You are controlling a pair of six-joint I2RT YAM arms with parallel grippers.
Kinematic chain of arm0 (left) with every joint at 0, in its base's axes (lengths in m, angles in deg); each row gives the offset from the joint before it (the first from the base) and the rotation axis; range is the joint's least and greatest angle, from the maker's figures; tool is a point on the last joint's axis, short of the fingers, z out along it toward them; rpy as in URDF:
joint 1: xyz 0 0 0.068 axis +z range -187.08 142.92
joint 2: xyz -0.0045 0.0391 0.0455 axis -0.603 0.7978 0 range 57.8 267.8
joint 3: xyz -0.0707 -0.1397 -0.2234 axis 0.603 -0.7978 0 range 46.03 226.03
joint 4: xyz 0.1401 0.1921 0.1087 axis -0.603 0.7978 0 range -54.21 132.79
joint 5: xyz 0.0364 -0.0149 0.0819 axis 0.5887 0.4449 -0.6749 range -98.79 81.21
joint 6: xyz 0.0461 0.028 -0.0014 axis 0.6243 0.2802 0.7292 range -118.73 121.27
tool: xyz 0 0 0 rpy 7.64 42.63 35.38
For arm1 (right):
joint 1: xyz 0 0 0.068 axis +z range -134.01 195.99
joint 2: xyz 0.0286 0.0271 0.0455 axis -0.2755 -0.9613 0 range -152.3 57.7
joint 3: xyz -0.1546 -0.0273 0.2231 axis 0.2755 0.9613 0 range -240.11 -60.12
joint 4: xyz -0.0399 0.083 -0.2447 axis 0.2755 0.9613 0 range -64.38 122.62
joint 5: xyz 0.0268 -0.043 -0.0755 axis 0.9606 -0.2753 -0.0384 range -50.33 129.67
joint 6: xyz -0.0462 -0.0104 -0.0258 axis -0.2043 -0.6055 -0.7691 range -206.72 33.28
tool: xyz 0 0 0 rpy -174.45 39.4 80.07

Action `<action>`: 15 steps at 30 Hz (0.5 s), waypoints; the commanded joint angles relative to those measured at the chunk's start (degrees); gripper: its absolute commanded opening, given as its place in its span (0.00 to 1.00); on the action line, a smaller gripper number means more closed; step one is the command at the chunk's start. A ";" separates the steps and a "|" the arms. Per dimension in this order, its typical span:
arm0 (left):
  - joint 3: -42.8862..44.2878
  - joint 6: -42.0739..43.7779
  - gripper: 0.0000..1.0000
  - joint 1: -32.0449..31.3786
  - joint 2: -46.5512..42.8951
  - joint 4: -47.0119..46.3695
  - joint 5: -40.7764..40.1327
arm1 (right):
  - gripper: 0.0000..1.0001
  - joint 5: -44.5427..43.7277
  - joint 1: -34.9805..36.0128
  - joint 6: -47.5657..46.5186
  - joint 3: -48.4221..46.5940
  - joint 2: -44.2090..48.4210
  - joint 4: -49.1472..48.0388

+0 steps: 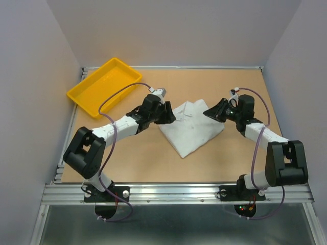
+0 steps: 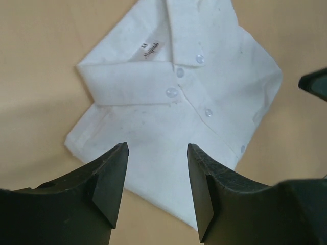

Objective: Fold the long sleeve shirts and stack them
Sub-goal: Fold the shirt, then neatly place the folded shirt to the corner

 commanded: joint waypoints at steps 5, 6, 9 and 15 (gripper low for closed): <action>2.87 1.02 0.58 -2.15 10.95 -0.20 6.16 | 0.23 -0.35 -13.94 11.09 12.67 -8.82 -25.11; 2.26 1.02 0.57 -2.07 11.39 -0.20 5.46 | 0.24 -0.43 -14.56 11.54 13.56 -10.06 -27.17; 0.60 0.76 0.57 -1.46 12.80 -0.20 4.75 | 0.23 -1.83 -16.06 12.16 16.11 -15.50 -31.65; -1.34 1.02 0.57 0.57 12.81 0.59 3.26 | 0.22 -5.43 -19.14 12.96 19.80 -17.90 -34.92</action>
